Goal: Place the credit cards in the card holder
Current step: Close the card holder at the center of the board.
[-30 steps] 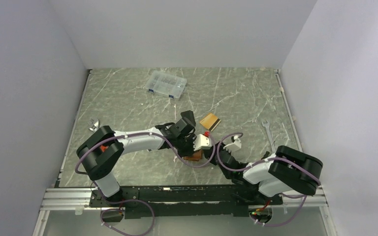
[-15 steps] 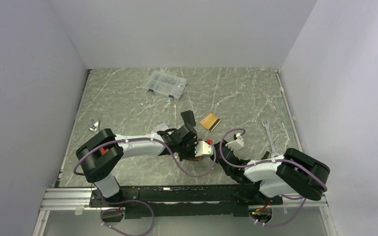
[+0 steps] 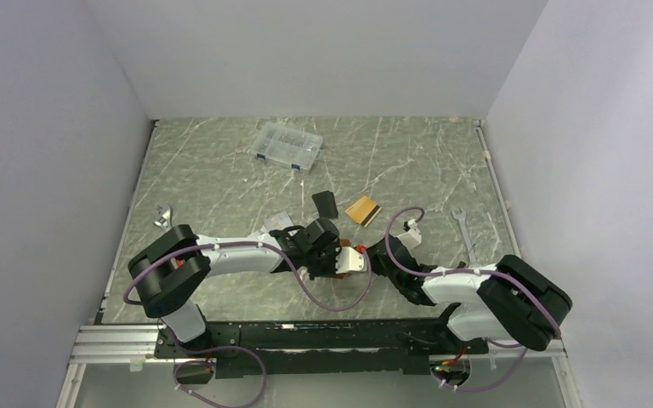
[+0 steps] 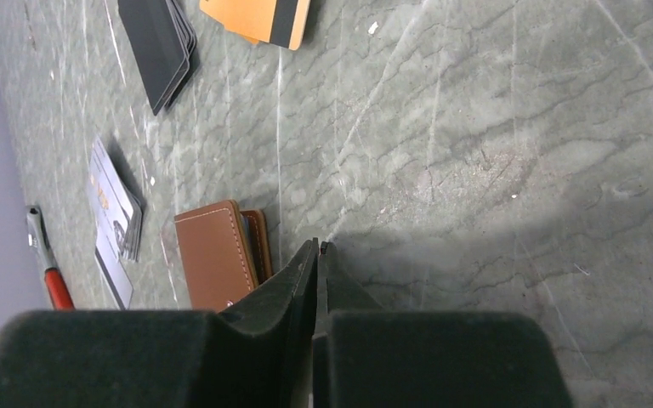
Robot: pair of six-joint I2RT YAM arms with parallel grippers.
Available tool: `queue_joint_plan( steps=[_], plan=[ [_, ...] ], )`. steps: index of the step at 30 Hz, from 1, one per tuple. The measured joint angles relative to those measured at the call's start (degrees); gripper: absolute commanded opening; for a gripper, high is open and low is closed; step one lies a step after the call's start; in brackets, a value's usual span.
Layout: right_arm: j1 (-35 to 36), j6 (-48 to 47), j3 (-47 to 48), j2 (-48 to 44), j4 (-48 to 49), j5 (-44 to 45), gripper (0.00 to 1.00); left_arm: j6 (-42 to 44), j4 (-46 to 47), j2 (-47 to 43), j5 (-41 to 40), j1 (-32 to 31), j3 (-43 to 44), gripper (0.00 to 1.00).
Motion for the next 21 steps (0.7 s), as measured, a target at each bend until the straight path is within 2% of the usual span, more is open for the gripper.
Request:
queue_joint_plan(
  steps=[6,15,18,21],
  plan=[
    [-3.21,-1.09,0.61,-1.27,-2.51,-6.91,0.08,0.07,0.68,-0.33,-1.55,-0.24,-0.46,0.00],
    [-6.43,-3.76,1.14,-6.34,-9.73,-15.04,0.20,1.42,0.83,-0.37,-4.20,-0.33,-0.52,0.00],
    [-7.67,-4.61,1.60,-7.89,-12.02,-17.49,0.19,1.51,0.83,-0.37,-4.50,-0.48,-0.52,0.00],
    [-8.35,-4.85,1.70,-8.50,-12.98,-19.30,0.11,1.53,0.81,-0.37,-4.96,-0.79,-0.52,0.00]
  ],
)
